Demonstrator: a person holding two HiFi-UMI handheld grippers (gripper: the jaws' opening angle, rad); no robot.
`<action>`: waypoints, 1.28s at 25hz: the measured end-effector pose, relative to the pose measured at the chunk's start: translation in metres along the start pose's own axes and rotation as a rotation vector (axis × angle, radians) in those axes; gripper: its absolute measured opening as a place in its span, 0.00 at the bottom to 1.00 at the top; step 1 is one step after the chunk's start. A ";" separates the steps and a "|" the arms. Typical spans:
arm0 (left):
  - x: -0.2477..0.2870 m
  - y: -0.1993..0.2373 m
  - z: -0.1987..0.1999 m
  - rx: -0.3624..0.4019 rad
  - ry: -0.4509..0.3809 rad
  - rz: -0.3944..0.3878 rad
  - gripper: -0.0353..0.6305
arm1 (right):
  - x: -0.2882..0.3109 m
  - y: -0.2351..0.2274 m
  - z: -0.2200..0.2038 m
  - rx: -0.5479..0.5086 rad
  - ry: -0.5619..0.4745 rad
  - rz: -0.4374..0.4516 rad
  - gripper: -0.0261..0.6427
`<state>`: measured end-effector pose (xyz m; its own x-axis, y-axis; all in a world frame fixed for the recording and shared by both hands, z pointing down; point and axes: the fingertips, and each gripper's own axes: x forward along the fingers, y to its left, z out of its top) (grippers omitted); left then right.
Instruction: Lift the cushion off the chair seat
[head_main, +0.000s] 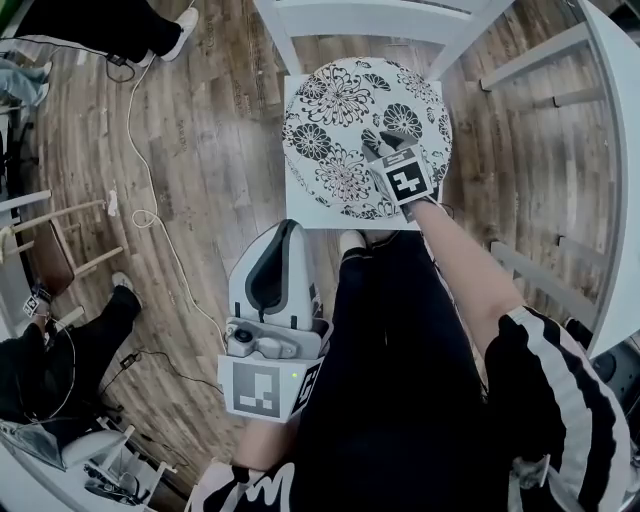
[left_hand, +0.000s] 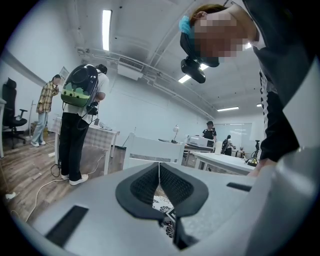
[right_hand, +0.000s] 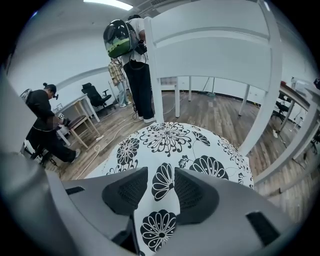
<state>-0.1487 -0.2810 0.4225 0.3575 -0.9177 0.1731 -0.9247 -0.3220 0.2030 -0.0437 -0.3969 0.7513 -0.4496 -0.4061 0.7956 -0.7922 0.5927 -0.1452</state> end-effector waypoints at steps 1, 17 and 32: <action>0.000 0.000 -0.001 -0.001 0.001 0.000 0.06 | 0.003 0.001 -0.001 0.001 0.003 0.003 0.27; -0.003 -0.001 -0.004 0.004 0.011 0.013 0.06 | 0.033 0.005 -0.027 0.027 0.155 0.033 0.27; -0.002 0.007 -0.013 -0.010 0.033 0.033 0.06 | 0.047 0.004 -0.035 -0.062 0.223 0.022 0.27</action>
<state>-0.1539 -0.2779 0.4359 0.3314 -0.9195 0.2116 -0.9347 -0.2894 0.2062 -0.0531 -0.3888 0.8086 -0.3589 -0.2330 0.9038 -0.7534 0.6439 -0.1332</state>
